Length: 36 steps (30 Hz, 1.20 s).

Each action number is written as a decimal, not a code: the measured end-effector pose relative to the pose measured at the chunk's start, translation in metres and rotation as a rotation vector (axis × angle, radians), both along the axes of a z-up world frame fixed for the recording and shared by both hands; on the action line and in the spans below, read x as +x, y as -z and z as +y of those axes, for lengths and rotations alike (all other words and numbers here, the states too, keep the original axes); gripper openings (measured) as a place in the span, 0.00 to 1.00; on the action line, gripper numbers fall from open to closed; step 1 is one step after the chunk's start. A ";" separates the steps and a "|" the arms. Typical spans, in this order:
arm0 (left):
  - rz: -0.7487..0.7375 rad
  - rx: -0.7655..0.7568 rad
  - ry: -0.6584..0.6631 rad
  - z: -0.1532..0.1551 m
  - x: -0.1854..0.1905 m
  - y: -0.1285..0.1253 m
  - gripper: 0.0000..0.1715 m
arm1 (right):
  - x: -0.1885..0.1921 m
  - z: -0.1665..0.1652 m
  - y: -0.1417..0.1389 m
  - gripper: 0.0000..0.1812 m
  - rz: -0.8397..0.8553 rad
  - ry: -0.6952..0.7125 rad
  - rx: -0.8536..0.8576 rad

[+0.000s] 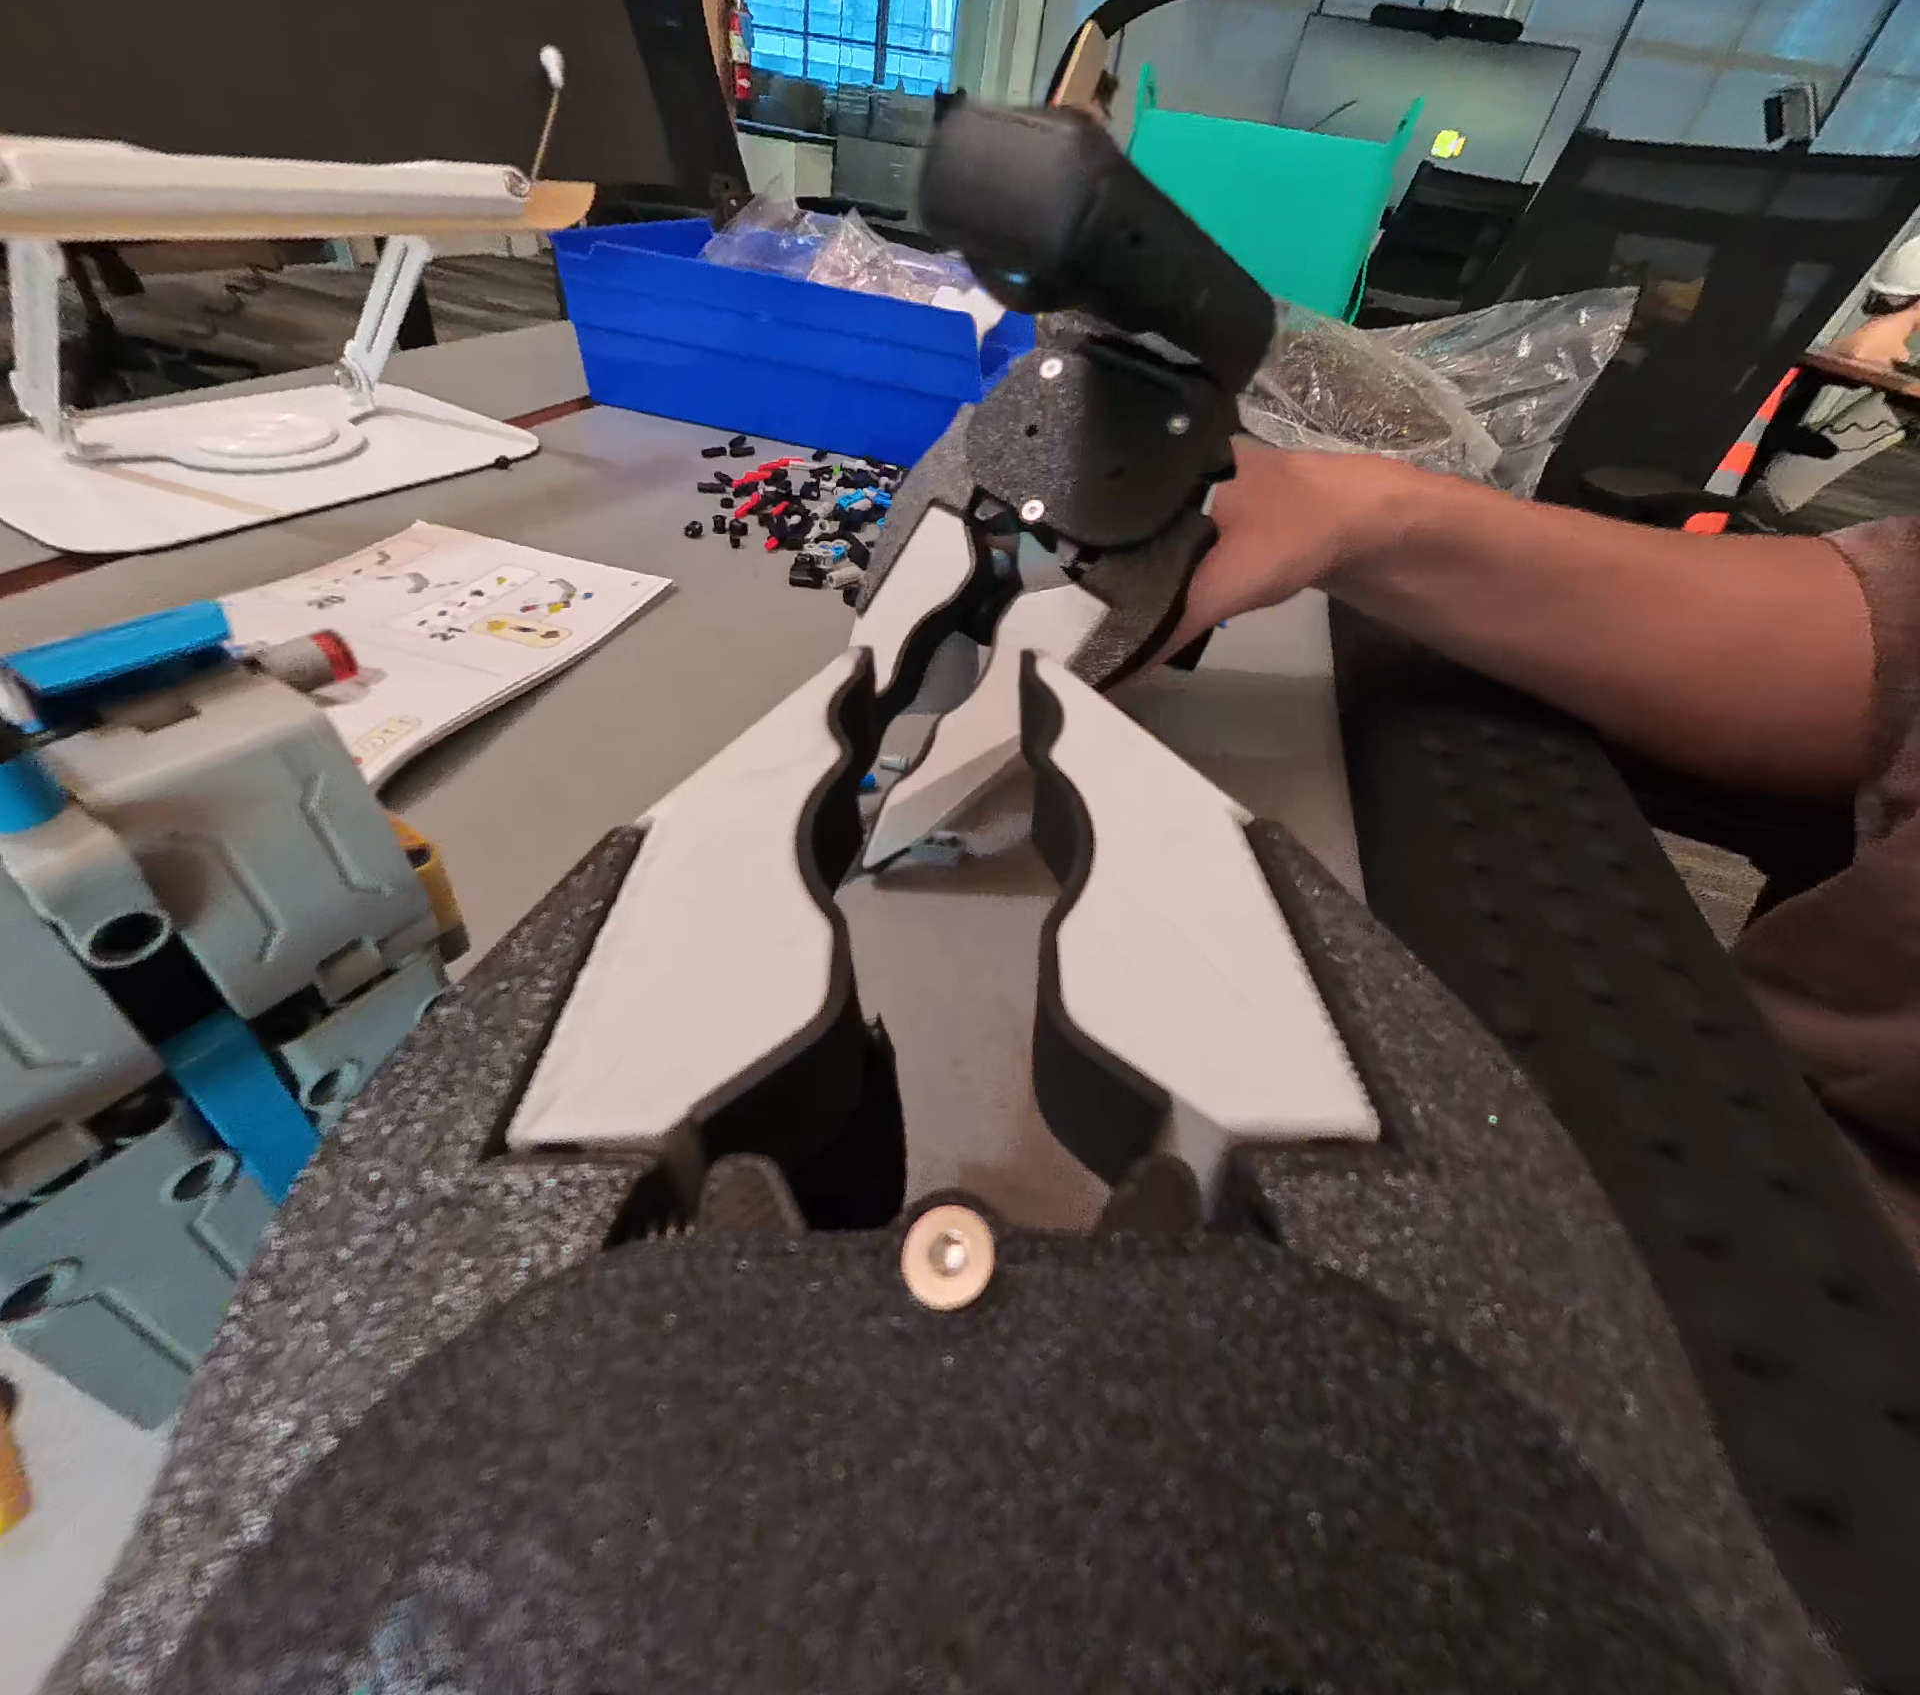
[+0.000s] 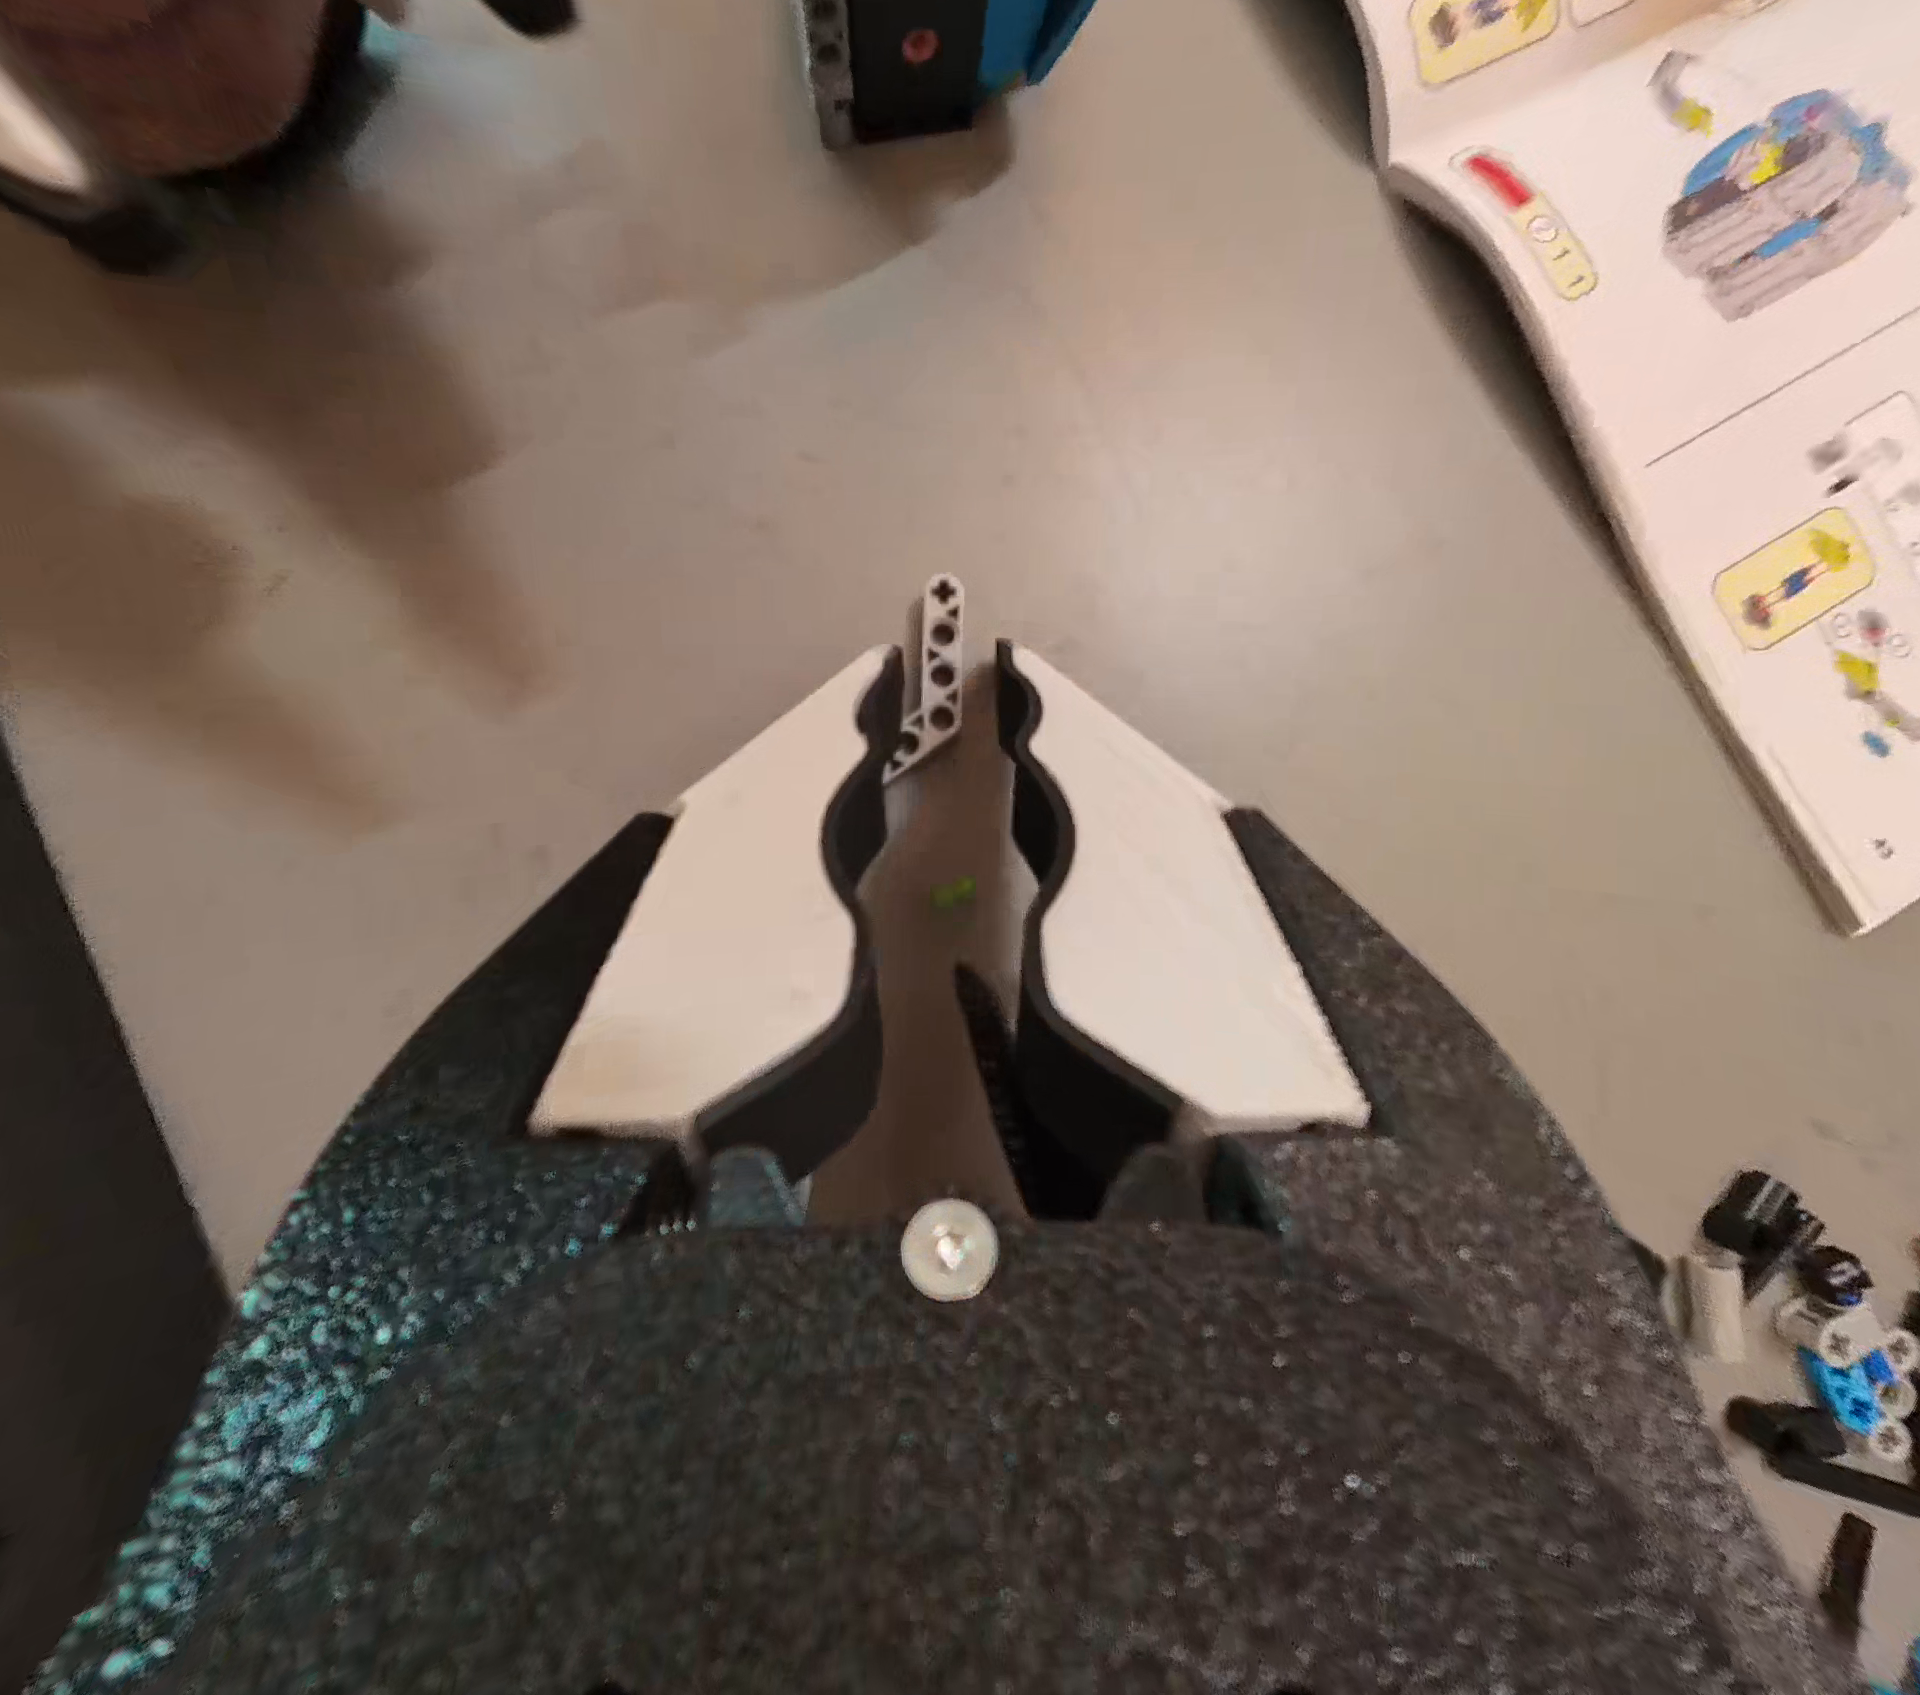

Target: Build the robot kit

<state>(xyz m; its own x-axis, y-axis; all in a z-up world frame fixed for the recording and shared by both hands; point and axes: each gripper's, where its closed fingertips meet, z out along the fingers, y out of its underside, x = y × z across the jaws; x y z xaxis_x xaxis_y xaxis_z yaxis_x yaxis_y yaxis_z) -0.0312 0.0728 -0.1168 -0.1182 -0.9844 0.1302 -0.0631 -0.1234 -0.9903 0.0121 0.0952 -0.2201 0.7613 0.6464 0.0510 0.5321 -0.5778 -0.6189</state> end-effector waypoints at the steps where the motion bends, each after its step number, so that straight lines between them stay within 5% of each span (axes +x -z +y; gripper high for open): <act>1: -0.002 0.011 -0.001 -0.001 0.000 0.000 0.16 | 0.002 -0.002 0.003 0.10 0.002 0.002 -0.034; 6: -0.003 0.040 -0.010 -0.003 0.000 0.000 0.16 | 0.005 0.011 -0.007 0.04 0.101 0.062 0.011; 8: -0.003 0.040 -0.011 -0.002 0.000 0.000 0.16 | 0.028 0.031 -0.039 0.04 0.243 0.241 0.149; 11: 0.001 0.040 -0.013 -0.002 0.001 0.000 0.16 | 0.088 0.046 -0.097 0.04 0.684 0.652 0.356; 14: 0.008 0.045 -0.012 -0.003 0.002 0.002 0.16 | 0.113 0.037 -0.100 0.04 0.804 0.772 0.420; 22: 0.019 0.022 -0.003 -0.002 0.003 0.003 0.16 | 0.102 0.033 -0.106 0.04 0.906 0.712 0.420; 27: 0.003 0.011 -0.027 0.003 0.003 0.001 0.17 | 0.057 0.030 -0.125 0.04 1.031 0.509 0.401; 32: -0.021 0.072 -0.128 0.013 0.004 -0.002 0.39 | -0.021 0.021 -0.112 0.04 1.044 0.303 0.214; 36: -0.047 0.142 -0.140 0.009 0.002 -0.006 0.42 | -0.053 0.012 -0.114 0.04 0.964 0.181 0.231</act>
